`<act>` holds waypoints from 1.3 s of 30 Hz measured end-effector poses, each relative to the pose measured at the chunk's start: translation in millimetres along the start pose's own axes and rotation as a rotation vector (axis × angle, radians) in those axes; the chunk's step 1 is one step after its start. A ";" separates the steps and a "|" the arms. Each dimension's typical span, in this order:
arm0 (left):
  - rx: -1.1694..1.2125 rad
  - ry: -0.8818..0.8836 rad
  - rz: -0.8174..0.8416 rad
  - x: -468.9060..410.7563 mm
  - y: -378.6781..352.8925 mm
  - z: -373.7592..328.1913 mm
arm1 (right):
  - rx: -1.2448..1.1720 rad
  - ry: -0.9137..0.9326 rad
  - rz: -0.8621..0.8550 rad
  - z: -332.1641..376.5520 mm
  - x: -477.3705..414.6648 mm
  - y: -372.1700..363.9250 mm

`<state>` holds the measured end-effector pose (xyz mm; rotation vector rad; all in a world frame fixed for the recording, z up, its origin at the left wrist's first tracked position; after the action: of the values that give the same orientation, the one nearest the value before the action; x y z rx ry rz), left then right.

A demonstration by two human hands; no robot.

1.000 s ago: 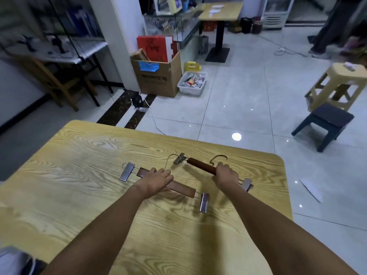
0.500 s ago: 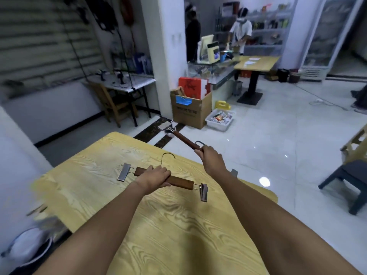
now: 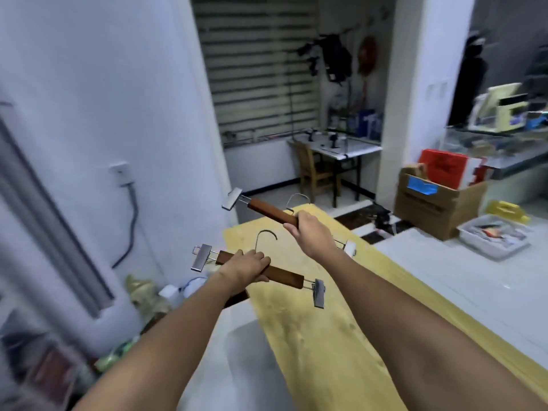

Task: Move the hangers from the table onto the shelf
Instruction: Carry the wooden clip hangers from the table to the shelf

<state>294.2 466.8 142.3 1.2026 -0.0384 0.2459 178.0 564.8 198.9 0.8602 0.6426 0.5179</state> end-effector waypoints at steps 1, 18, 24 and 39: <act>0.007 0.051 0.009 23.9 -6.6 17.0 | -0.002 0.030 0.024 25.1 1.3 -11.7; 0.238 0.641 0.170 493.5 -89.7 61.9 | -0.120 0.673 0.351 391.7 248.0 -110.0; 0.228 0.747 0.180 605.2 -92.3 10.6 | -0.101 0.829 0.454 442.7 360.9 -114.0; 0.293 1.301 0.260 875.0 -96.0 -145.5 | -0.204 1.155 0.736 565.4 623.9 -118.6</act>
<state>1150.7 716.5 141.1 1.1283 1.0044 1.2512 1027.1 608.3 189.0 0.5155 1.2796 1.7775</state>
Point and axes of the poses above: each hand's wrist, its own x-axis away from the middle knuckle, its own y-axis out of the back of the hand, z = x × y, the point moved 6 cm from there along -x, towards the middle knuckle, and after that the axes turned 3 degrees about -y, right-handed, at the moved point
